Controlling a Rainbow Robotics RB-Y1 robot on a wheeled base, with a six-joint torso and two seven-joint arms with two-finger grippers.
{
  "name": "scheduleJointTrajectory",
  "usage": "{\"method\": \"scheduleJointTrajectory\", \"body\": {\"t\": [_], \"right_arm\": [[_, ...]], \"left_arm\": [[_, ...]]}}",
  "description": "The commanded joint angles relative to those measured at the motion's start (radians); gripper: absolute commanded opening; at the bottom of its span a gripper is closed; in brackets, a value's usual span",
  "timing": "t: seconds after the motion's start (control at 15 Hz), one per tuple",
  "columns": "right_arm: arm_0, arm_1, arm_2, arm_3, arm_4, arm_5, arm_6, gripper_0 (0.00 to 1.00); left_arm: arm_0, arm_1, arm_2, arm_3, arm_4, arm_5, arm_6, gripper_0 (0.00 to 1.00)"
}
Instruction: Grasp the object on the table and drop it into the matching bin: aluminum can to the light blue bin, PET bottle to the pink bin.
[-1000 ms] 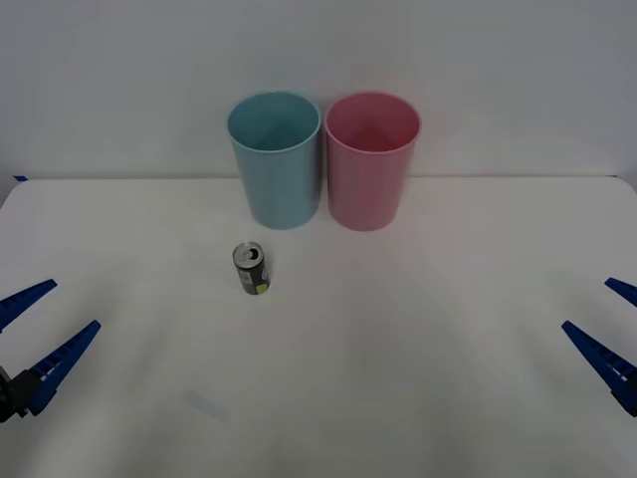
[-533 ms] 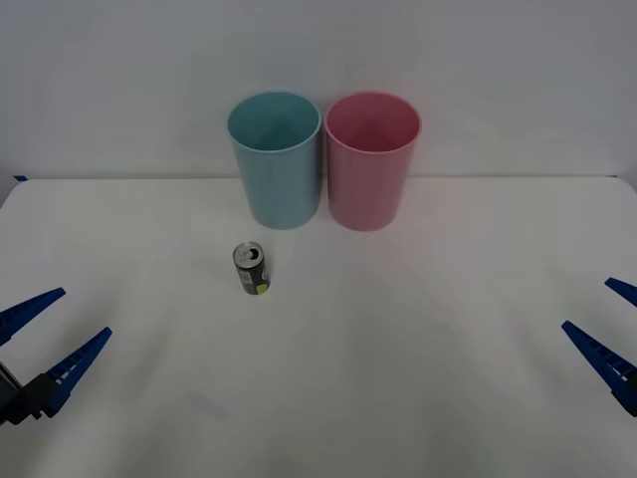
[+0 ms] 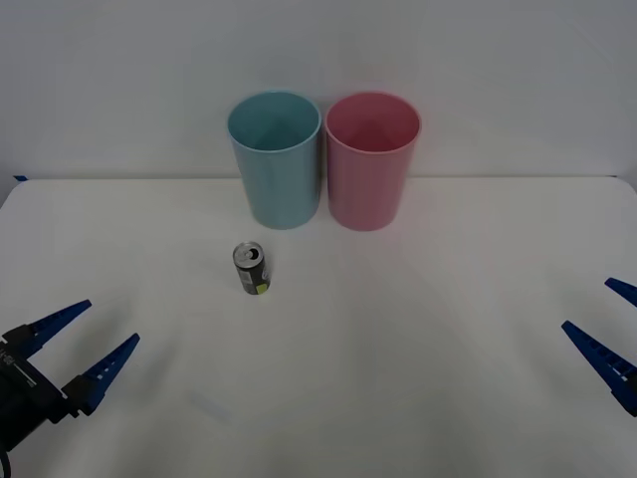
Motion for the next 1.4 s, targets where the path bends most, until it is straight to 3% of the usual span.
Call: {"method": "scheduleJointTrajectory", "body": {"t": [0.07, 0.53, 1.13, 1.4], "right_arm": [[0.0, 0.0, 0.0, 0.0, 0.0, 0.0, 0.0, 1.0], [0.0, 0.0, 0.0, 0.0, 0.0, 0.0, 0.0, 1.0], [0.0, 0.0, 0.0, 0.0, 0.0, 0.0, 0.0, 1.0], [0.0, 0.0, 0.0, 0.0, 0.0, 0.0, 0.0, 1.0]], "left_arm": [[-0.002, -0.018, -0.039, 0.0, -0.003, 0.029, -0.014, 1.0], [-0.054, -0.145, -0.049, 0.003, -0.144, 0.071, -0.04, 1.0], [-0.194, -0.157, -0.121, 0.157, -0.164, 0.126, -0.103, 1.0], [-0.29, -0.174, -0.138, 0.283, -0.161, 0.141, -0.186, 1.0]]}}
